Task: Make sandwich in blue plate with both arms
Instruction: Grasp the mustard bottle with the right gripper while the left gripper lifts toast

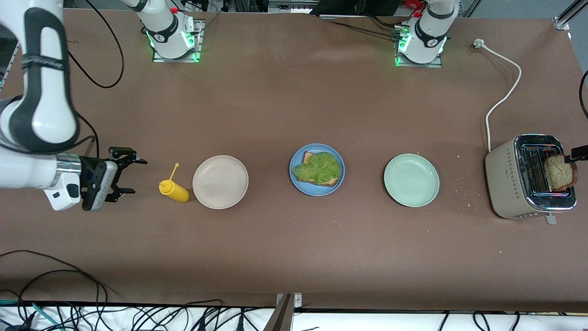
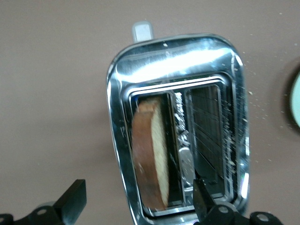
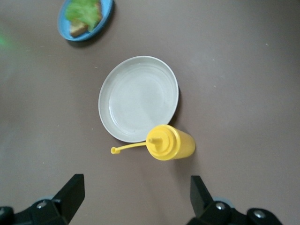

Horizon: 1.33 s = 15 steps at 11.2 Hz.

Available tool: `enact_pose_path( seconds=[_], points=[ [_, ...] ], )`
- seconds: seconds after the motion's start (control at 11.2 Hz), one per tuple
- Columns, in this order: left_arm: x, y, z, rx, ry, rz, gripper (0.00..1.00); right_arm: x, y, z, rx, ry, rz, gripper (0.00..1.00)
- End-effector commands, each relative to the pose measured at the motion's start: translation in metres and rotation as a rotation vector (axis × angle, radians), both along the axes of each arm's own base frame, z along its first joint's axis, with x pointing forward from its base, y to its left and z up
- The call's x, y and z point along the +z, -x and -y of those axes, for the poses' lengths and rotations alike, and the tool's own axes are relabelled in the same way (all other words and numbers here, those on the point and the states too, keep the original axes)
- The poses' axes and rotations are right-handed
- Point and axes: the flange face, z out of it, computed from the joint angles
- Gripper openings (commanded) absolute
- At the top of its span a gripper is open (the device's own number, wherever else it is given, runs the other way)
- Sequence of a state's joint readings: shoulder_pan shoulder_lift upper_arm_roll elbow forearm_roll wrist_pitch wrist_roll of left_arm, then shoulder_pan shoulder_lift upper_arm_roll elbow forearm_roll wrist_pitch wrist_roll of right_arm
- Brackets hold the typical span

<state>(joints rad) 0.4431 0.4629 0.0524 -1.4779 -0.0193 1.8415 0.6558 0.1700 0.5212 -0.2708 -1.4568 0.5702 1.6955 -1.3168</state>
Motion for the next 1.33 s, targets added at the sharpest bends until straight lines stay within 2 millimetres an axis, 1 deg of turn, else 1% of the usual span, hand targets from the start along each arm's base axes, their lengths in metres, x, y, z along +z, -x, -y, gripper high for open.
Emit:
enact_pose_path(
  seconds=[0.0,0.09,0.18,0.27,0.36,0.44,0.62,0.8,0.89,0.98,1.16,1.24],
  points=[
    [-0.024,-0.016,-0.005,-0.044,0.025,0.026,0.97,-0.064,0.008,0.059,0.135,-0.287,0.089,1.0],
    [-0.026,-0.019,0.001,-0.032,0.027,0.025,0.72,-0.085,0.013,0.074,0.148,-0.352,0.123,1.0],
    [-0.026,-0.02,0.002,-0.009,0.025,0.021,0.41,-0.105,0.016,0.079,0.165,-0.414,0.159,1.0],
    [-0.023,-0.019,0.001,-0.003,0.022,0.023,0.14,-0.119,0.019,0.082,0.178,-0.464,0.198,1.0],
    [-0.022,-0.02,0.003,0.002,0.023,0.024,0.06,-0.132,0.019,0.079,0.187,-0.503,0.229,1.0],
    [-0.023,-0.02,0.004,0.006,0.026,0.02,0.03,-0.138,0.017,0.077,0.196,-0.539,0.27,1.0],
    [-0.022,-0.021,0.008,0.015,0.048,0.028,0.03,-0.161,0.016,0.074,0.212,-0.597,0.332,1.0],
    [-0.019,-0.021,0.009,0.031,0.077,0.043,0.03,-0.185,0.016,0.072,0.255,-0.651,0.434,1.0],
    [-0.009,-0.021,0.012,0.036,0.074,0.051,0.0,-0.196,0.016,0.071,0.26,-0.67,0.464,1.0],
    [0.002,-0.022,0.015,0.06,0.078,0.038,0.0,-0.209,0.017,0.07,0.264,-0.687,0.49,1.0],
    [0.044,-0.021,0.021,0.068,0.096,-0.008,0.0,-0.239,0.021,0.066,0.256,-0.719,0.521,1.0],
    [0.062,-0.024,0.03,0.061,0.096,-0.016,0.0,-0.246,0.023,0.066,0.25,-0.721,0.513,1.0]
  ],
)
